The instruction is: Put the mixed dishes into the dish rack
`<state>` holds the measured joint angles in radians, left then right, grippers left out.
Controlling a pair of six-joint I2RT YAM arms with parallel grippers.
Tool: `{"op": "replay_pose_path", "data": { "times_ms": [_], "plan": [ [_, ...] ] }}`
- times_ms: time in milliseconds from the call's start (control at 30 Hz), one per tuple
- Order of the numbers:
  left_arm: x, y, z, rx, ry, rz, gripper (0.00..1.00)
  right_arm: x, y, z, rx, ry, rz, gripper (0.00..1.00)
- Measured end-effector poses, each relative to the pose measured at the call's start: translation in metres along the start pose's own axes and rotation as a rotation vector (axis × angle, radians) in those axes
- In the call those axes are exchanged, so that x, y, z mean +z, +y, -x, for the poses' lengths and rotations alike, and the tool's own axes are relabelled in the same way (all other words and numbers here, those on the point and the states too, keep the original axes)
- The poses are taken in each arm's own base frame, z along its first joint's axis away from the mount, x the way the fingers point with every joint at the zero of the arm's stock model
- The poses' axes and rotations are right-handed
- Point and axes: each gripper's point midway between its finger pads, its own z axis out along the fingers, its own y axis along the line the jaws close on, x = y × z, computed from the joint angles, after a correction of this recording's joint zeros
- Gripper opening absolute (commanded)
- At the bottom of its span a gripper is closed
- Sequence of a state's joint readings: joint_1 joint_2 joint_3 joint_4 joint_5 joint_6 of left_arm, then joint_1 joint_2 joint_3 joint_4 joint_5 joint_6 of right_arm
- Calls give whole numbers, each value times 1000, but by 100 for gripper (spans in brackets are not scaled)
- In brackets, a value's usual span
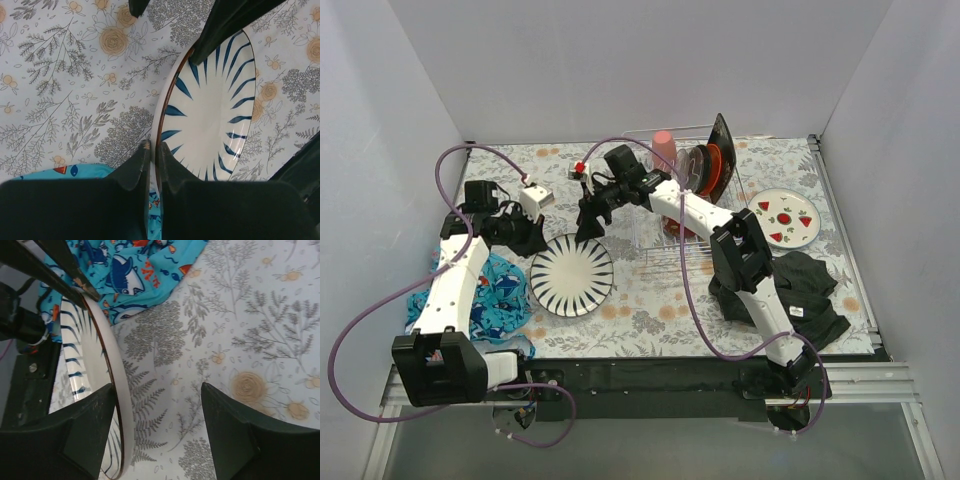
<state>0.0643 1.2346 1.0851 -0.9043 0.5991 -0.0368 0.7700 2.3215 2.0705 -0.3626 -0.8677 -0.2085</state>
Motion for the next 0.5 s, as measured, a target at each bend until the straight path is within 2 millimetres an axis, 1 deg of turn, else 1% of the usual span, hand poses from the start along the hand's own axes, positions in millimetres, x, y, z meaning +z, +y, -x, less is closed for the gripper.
{"op": "replay_pose_path", "data": {
  "times_ms": [100, 167, 200, 267, 300, 333, 367, 400, 433, 467, 500],
  "plan": [
    [-1, 0, 3, -5, -15, 17, 0, 6, 10, -5, 63, -13, 82, 77],
    [-4, 0, 6, -1, -36, 39, 0, 8, 16, -9, 104, -15, 124, 76],
    [-5, 1, 8, 5, -51, 51, 0, 9, 19, -10, 120, -15, 143, 71],
    [-9, 2, 12, 17, -78, 73, 0, 10, 25, -11, 141, -17, 178, 57],
    [-10, 2, 15, 21, -89, 81, 0, 10, 27, -12, 151, -18, 192, 40],
    [-11, 3, 17, 22, -99, 87, 0, 10, 30, -12, 161, -18, 205, 30],
    [-11, 5, 20, 21, -109, 93, 0, 10, 32, -12, 173, -18, 217, 19],
    [-11, 6, 22, 18, -116, 98, 0, 9, 33, -11, 172, -20, 225, 2],
    [-10, 7, 23, 15, -122, 103, 0, 9, 35, -10, 175, -23, 233, 1],
    [-10, 10, 25, 15, -130, 114, 10, 9, 35, -11, 178, -25, 238, 1],
    [-9, 10, 26, 1, -137, 115, 39, 8, 37, -11, 193, -22, 242, 1]
  ]
}}
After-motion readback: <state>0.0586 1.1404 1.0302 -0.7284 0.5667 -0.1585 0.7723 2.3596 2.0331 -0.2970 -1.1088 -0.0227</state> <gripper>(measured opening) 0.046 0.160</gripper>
